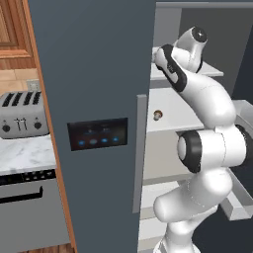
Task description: Place the cold items (tomato and mushroom) from the fridge in one tupperware on the dining counter. Place the warm items (kebab skewer and hot dog) in the stove area in another tupperware.
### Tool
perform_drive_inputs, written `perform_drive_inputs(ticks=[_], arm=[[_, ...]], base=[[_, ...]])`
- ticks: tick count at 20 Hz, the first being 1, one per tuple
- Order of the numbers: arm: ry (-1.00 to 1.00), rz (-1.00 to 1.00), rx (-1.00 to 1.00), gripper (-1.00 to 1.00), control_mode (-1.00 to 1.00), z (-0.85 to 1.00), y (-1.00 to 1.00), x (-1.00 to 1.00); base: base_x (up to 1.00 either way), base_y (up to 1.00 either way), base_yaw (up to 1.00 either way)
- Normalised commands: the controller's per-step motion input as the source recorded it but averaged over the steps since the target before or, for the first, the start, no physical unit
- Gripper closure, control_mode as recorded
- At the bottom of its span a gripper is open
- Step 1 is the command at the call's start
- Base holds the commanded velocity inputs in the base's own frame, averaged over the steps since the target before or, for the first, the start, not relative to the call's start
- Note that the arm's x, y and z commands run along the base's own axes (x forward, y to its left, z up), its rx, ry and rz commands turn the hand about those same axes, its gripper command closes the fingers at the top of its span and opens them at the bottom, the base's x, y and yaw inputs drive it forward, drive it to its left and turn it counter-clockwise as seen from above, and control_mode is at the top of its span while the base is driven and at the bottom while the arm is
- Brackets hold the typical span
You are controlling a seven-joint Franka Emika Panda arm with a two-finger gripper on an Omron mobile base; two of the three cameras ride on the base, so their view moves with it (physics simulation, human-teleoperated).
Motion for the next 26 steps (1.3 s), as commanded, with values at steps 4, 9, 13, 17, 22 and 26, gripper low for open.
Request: perform_drive_inputs(ticks=[4, 9, 13, 17, 22, 26], arm=[[-0.41, -0.01, 0.00, 1.00, -1.00, 0.00, 0.00, -0.60], [-0.34, -0.13, -0.11, 1.00, -1.00, 0.22, 0.00, -0.85], [-0.19, -0.22, -0.18, 1.00, -1.00, 0.67, 0.08, -1.00], [-0.02, -0.27, -0.07, 1.00, -1.00, 0.49, 0.06, -1.00], [0.24, -0.28, 0.00, 1.00, -1.00, 0.26, 0.09, -1.00], [0.55, -0.26, 0.04, 1.00, -1.00, 0.26, 0.03, -0.95]], base=[[0.00, 0.00, 0.00], [0.00, 0.00, 0.00], [0.00, 0.00, 0.00], [0.00, 0.00, 0.00], [0.00, 0.00, 0.00], [0.00, 0.00, 0.00]])
